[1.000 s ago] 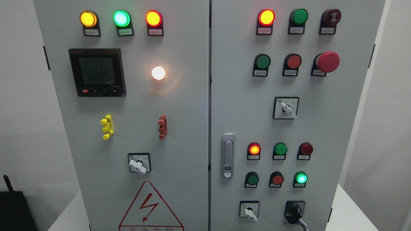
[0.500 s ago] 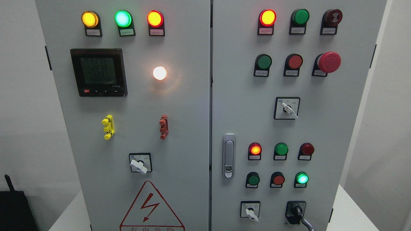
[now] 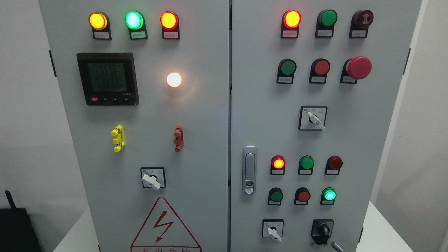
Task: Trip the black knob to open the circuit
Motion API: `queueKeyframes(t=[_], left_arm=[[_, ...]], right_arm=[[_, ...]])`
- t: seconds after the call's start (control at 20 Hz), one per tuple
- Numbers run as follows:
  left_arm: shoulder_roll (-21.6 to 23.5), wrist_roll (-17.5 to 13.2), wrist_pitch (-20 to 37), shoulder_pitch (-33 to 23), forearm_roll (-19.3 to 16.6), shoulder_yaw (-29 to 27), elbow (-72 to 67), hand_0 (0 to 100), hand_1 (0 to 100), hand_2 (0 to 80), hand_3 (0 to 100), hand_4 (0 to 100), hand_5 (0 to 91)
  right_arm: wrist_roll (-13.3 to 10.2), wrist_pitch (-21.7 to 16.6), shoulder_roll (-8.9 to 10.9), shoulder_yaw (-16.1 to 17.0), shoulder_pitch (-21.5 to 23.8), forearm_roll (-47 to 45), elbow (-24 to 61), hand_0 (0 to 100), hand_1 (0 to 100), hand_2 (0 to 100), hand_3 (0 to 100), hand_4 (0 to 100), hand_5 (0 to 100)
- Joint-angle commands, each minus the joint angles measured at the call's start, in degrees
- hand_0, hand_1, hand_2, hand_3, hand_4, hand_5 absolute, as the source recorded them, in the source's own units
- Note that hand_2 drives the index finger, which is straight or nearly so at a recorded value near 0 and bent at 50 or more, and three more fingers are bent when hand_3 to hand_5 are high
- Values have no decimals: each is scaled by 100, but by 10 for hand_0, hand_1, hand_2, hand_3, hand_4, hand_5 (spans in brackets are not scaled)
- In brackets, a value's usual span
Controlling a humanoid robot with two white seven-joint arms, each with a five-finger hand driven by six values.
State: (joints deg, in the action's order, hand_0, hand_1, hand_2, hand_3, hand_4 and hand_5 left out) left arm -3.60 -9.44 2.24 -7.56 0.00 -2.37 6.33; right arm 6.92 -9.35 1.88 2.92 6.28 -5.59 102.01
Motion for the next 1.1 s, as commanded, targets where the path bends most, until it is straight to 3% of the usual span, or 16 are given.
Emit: queueKeyframes(t=[0.0, 0.05, 0.2, 0.3, 0.45, 1.05], left_arm=[[0, 3, -4, 0, -132, 0, 0, 120, 389, 0, 0, 0, 0], [0, 3, 4, 0, -132, 0, 0, 120, 389, 0, 0, 0, 0], [0, 3, 4, 0, -132, 0, 0, 120, 389, 0, 0, 0, 0], [0, 3, 4, 0, -132, 0, 0, 120, 389, 0, 0, 0, 0], [0, 3, -4, 0, -132, 0, 0, 120, 389, 0, 0, 0, 0], [0, 3, -4, 0, -132, 0, 0, 120, 389, 0, 0, 0, 0]], right_arm=[[11, -110, 31, -54, 303, -4, 249, 0, 0, 0, 590, 538, 548], [11, -180, 31, -54, 347, -30, 249, 0, 0, 0, 418, 358, 426], [20, -321, 31, -89, 479, -188, 284, 0, 0, 0, 124, 57, 193], [20, -383, 23, -116, 567, -197, 328, 0, 0, 0, 0, 0, 82], [20, -436, 5, -151, 637, -197, 354, 0, 0, 0, 0, 0, 0], [20, -497, -21, -221, 778, -197, 363, 0, 0, 0, 0, 0, 0]])
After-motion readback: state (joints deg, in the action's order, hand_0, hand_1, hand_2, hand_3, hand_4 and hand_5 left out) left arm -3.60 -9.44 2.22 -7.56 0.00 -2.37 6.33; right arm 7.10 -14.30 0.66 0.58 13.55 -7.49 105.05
